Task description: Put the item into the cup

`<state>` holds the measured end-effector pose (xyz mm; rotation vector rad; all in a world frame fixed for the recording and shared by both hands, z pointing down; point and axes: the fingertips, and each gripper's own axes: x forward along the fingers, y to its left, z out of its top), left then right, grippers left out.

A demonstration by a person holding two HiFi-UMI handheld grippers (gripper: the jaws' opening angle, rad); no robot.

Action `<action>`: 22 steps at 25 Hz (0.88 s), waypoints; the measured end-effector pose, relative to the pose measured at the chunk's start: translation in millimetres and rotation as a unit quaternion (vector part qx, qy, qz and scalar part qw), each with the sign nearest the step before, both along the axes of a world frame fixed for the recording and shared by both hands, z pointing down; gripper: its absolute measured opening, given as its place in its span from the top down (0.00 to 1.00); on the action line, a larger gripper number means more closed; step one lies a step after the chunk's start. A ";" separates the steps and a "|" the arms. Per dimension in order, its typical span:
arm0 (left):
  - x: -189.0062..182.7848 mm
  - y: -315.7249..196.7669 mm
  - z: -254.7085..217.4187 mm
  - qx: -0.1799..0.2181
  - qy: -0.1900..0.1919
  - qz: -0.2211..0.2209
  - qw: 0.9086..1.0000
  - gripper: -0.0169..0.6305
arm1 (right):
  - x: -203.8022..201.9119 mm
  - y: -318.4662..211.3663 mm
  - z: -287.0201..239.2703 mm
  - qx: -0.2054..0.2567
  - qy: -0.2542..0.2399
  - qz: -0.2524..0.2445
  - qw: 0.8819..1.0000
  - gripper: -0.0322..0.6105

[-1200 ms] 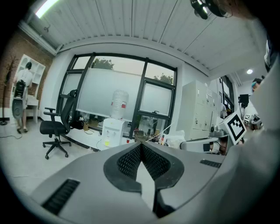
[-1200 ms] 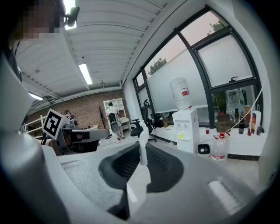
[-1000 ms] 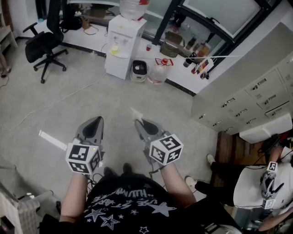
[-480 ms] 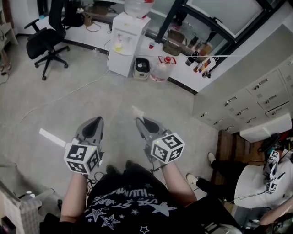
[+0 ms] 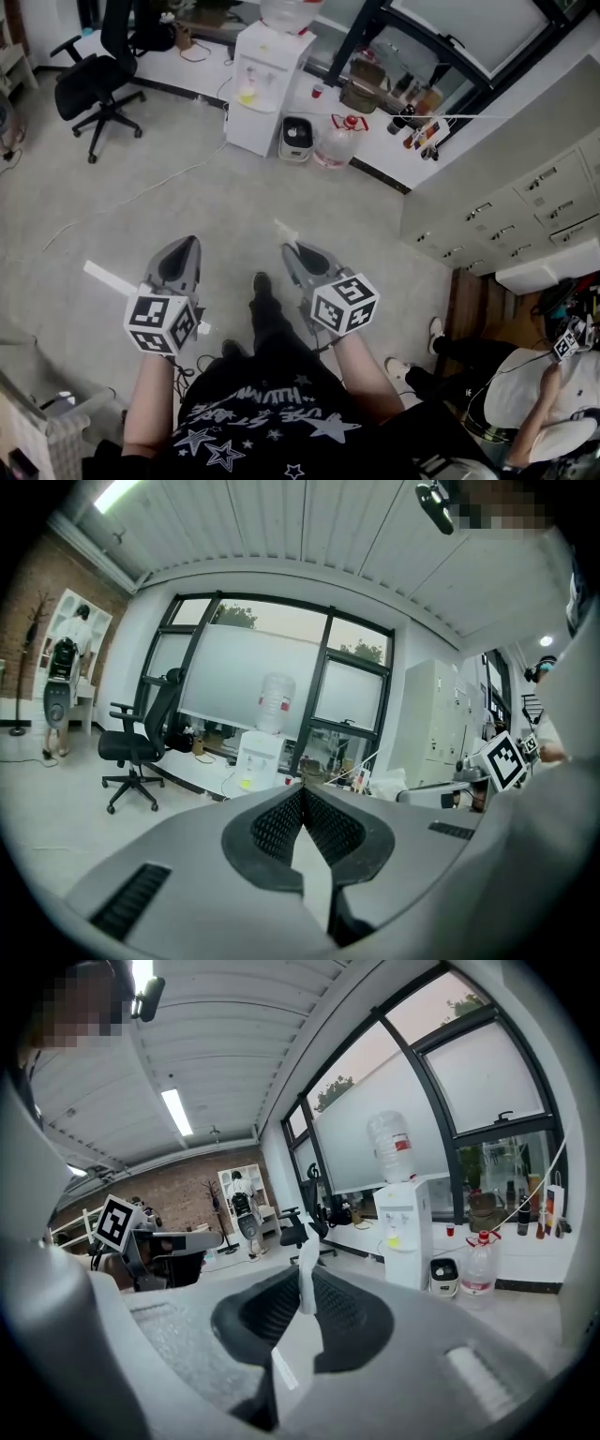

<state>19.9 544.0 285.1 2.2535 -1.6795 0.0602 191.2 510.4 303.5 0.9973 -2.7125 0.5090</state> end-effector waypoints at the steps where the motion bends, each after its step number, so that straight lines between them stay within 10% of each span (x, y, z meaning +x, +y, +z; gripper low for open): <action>1: -1.9 -7.4 -0.2 0.000 -0.001 -0.002 1.000 0.97 | -0.6 -9.9 1.3 0.001 0.001 0.000 1.000 0.90; 22: 20.1 -252.7 12.5 -0.033 -0.038 -0.020 0.999 0.97 | 1.4 -278.7 17.2 -0.029 -0.014 -0.045 0.998 0.90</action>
